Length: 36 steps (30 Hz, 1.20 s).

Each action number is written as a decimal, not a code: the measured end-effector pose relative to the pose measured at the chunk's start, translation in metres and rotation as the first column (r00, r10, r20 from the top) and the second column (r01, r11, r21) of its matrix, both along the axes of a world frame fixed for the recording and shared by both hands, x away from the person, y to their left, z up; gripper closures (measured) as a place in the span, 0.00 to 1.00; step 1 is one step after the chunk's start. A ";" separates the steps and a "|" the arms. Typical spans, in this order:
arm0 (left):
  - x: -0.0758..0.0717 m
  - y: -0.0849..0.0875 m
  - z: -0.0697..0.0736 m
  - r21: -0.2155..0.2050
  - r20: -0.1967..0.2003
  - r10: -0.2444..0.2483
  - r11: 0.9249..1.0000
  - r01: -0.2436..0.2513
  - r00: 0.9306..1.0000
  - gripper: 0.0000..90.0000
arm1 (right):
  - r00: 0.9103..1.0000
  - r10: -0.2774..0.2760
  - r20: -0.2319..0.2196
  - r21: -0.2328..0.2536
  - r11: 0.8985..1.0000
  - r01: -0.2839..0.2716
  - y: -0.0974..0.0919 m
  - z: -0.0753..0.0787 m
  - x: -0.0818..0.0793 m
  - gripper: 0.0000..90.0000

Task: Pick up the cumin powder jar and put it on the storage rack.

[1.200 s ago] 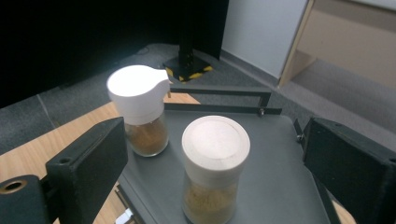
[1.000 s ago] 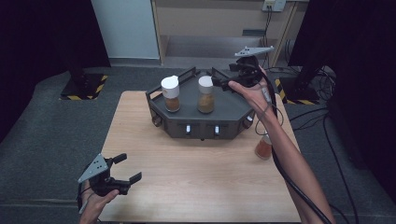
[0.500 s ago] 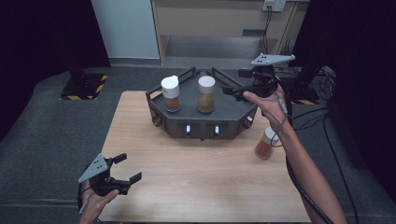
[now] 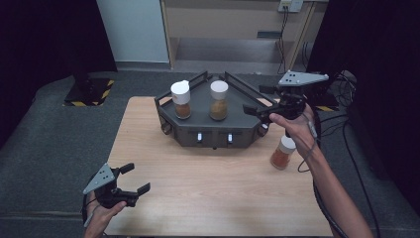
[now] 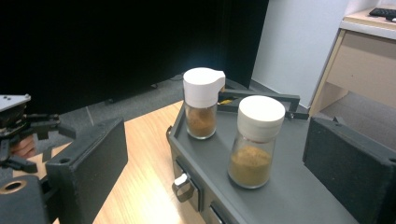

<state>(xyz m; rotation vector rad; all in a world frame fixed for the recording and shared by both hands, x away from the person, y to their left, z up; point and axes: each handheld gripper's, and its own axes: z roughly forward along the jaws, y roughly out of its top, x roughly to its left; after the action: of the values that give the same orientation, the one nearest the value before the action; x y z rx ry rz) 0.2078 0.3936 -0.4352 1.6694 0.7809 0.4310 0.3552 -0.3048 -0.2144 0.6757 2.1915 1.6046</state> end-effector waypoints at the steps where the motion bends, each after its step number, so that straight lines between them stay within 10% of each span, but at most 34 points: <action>1: 0.000 0.000 0.000 0.000 0.000 0.000 1.000 0.000 1.000 0.00 | 1.000 0.006 0.003 0.003 1.000 -0.006 -0.002 -0.001 -0.002 0.08; 36: -0.001 0.000 0.000 0.000 -0.004 0.011 1.000 -0.011 1.000 0.00 | 0.998 -0.053 -0.028 -0.026 0.998 0.052 -0.054 -0.083 -0.089 0.07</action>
<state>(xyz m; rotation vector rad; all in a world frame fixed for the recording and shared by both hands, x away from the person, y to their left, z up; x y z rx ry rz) 0.2071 0.3932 -0.4352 1.6674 0.7935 0.4356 0.2661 -0.3588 -0.2972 0.7475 2.1914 1.5482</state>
